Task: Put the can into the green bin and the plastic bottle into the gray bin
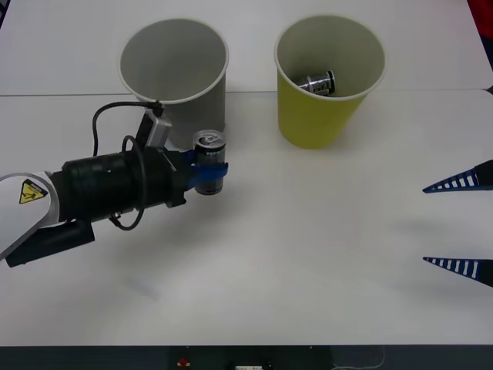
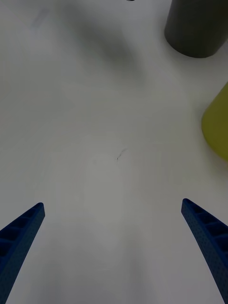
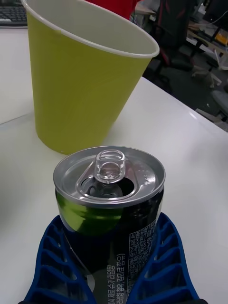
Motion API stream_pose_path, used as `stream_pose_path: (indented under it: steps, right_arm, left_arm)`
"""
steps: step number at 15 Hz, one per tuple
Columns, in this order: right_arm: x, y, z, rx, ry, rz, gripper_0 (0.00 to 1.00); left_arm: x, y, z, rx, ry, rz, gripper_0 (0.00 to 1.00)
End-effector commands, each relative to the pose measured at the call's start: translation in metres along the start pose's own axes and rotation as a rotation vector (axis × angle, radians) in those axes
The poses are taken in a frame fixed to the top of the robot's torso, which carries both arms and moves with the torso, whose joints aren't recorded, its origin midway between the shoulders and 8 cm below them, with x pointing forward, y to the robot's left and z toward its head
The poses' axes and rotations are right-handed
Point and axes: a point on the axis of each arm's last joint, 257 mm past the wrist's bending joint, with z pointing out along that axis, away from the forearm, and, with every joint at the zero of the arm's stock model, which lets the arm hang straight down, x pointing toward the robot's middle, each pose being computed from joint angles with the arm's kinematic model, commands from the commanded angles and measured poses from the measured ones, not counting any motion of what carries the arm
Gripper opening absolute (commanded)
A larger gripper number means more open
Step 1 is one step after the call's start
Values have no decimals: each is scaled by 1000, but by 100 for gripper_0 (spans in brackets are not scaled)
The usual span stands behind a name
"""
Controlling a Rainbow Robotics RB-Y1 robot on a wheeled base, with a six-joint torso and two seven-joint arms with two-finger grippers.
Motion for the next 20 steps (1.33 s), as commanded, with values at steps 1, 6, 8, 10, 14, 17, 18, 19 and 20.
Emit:
stream_pose_path:
  steps: [1, 6, 8, 10, 14, 17, 18, 19, 20]
  right_arm:
    - [0, 0, 0, 0, 0, 0, 100]
    - [0, 0, 0, 0, 0, 0, 100]
    - [0, 0, 0, 0, 0, 0, 100]
    - [0, 0, 0, 0, 0, 0, 100]
    - [0, 0, 0, 0, 0, 0, 100]
    - [0, 0, 0, 0, 0, 0, 100]
    - [0, 0, 0, 0, 0, 0, 100]
    - [0, 0, 0, 0, 0, 0, 100]
    - [0, 0, 0, 0, 0, 0, 100]
  left_arm:
    - [-19, -11, 0, -1, -13, -8, 0]
    - [-54, -24, 2, 11, 2, -15, 0]
    - [-73, -27, 7, 17, 32, -21, 0]
    - [-92, -29, 18, 6, 54, 2, 0]
    - [-126, -28, 45, -33, 120, 62, 0]
    - [-154, -15, 72, -73, 153, 103, 0]
    - [-167, -13, 80, -86, 163, 121, 0]
    - [-178, -12, 88, -94, 175, 133, 0]
    - [-188, -12, 95, -102, 185, 143, 0]
